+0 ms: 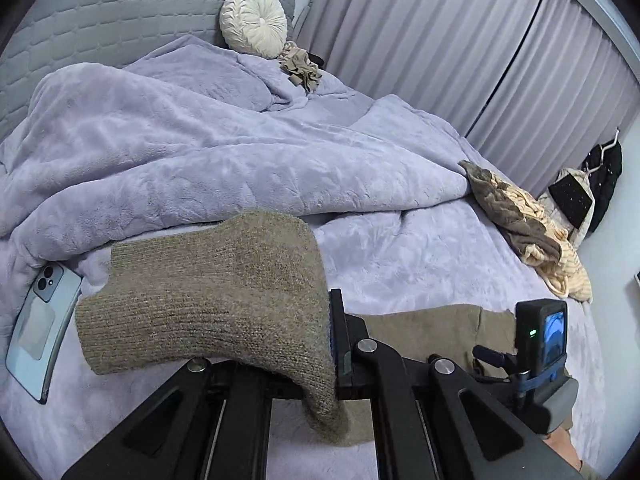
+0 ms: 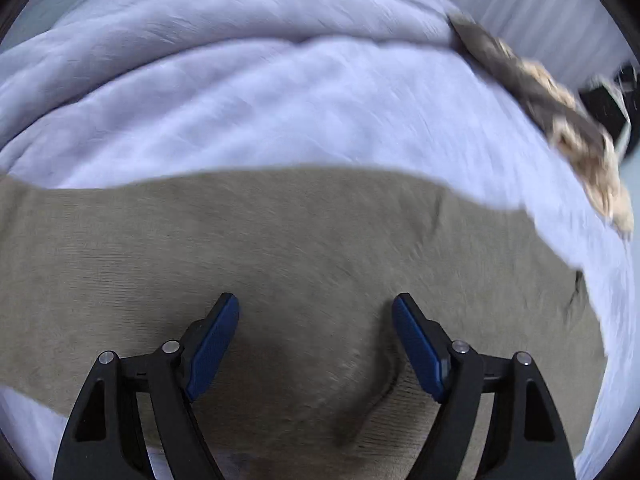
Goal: Fold small clothes
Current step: 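Grasp the other sleeve cuff with the left tool and lift it, then lay the held sleeve across the sweater body and open the left tool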
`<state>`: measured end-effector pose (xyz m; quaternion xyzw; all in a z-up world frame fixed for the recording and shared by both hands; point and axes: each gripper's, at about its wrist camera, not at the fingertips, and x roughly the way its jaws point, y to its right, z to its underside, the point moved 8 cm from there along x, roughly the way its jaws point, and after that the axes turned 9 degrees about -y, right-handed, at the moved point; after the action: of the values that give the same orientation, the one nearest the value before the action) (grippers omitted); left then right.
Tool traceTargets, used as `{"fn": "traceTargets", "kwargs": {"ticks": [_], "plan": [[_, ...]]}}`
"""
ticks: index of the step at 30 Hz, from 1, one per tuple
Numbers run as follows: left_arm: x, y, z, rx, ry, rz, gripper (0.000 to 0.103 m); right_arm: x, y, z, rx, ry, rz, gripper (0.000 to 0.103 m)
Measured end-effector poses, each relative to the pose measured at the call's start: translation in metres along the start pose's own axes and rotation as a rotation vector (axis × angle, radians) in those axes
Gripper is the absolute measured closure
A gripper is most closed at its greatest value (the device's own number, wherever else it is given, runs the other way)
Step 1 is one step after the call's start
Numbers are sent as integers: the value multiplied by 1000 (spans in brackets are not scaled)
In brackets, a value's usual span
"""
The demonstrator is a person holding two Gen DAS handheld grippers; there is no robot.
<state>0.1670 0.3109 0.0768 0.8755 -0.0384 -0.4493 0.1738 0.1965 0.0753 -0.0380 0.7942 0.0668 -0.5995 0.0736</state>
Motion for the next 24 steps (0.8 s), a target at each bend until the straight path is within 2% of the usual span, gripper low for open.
{"fn": "traceTargets", "kwargs": {"ticks": [1, 2, 5, 12, 16, 24], "plan": [[4, 9, 2, 18, -7, 2, 95, -10, 5, 2, 29, 16, -66, 21], [6, 18, 4, 35, -16, 1, 95, -23, 16, 6, 59, 39, -90, 21], [19, 50, 13, 78, -63, 6, 95, -44, 59, 20, 107, 65, -32, 21], [59, 133, 37, 137, -171, 21, 95, -58, 171, 72, 201, 19, 56, 21], [70, 183, 52, 193, -198, 33, 95, -65, 208, 92, 245, 12, 45, 21], [92, 265, 88, 289, -254, 22, 95, -72, 258, 123, 278, 16, 59, 21]]}}
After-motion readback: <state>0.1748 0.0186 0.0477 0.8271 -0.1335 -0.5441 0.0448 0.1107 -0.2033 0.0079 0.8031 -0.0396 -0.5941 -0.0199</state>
